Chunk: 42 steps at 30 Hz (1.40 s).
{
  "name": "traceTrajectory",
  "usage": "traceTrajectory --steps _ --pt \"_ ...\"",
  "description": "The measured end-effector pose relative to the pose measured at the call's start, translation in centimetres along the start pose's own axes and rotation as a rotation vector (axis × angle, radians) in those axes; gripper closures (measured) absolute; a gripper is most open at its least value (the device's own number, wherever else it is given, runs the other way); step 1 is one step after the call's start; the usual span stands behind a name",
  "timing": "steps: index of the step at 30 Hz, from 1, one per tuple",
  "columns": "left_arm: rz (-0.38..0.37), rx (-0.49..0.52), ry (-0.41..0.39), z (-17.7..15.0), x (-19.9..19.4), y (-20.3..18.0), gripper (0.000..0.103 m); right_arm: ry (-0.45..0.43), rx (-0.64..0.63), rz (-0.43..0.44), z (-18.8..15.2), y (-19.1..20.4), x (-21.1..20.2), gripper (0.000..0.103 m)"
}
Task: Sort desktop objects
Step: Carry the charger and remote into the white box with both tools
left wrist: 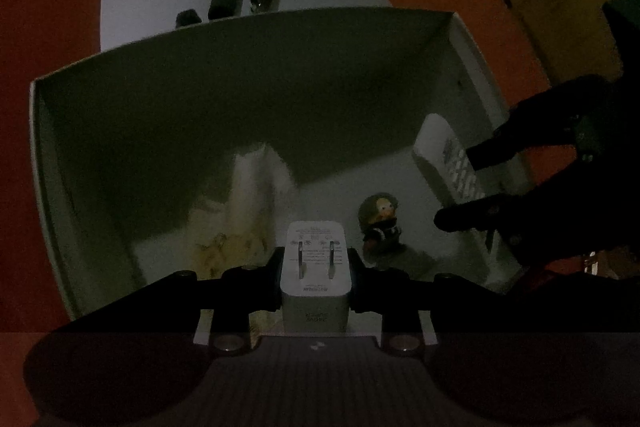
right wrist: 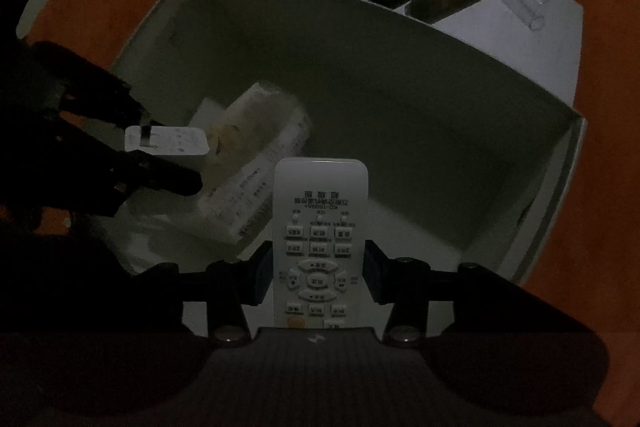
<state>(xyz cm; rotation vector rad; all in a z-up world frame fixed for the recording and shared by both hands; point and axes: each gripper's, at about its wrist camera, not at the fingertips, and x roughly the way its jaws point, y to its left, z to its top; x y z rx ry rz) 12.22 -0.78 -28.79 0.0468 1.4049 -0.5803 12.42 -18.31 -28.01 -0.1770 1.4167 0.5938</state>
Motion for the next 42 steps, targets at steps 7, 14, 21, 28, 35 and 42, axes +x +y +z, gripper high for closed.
traceTrajectory --steps 7,14,21,28,35,42 --pt "0.007 -0.004 0.039 -0.6 1.5 -0.1 0.078 0.025 0.007 -0.009 0.0 -0.1 1.2 0.054" --pt "-0.012 0.003 0.003 0.1 1.6 -1.0 0.086 0.059 -0.002 -0.04 -0.2 -0.2 3.1 0.054" --pt "0.009 0.015 0.019 0.4 2.5 -1.4 0.086 0.081 0.011 -0.059 0.0 -0.6 4.7 0.054" --pt "0.035 0.008 0.052 0.2 4.0 -1.1 0.086 0.116 0.007 -0.081 -0.2 -1.0 6.1 0.054" --pt "0.064 0.026 0.066 0.4 4.9 -1.4 0.085 0.145 0.009 -0.102 -0.3 -1.3 7.6 0.054" --pt "0.093 0.029 0.066 0.3 5.1 -1.6 0.083 0.146 -0.011 -0.127 -0.1 -1.3 8.1 0.054"
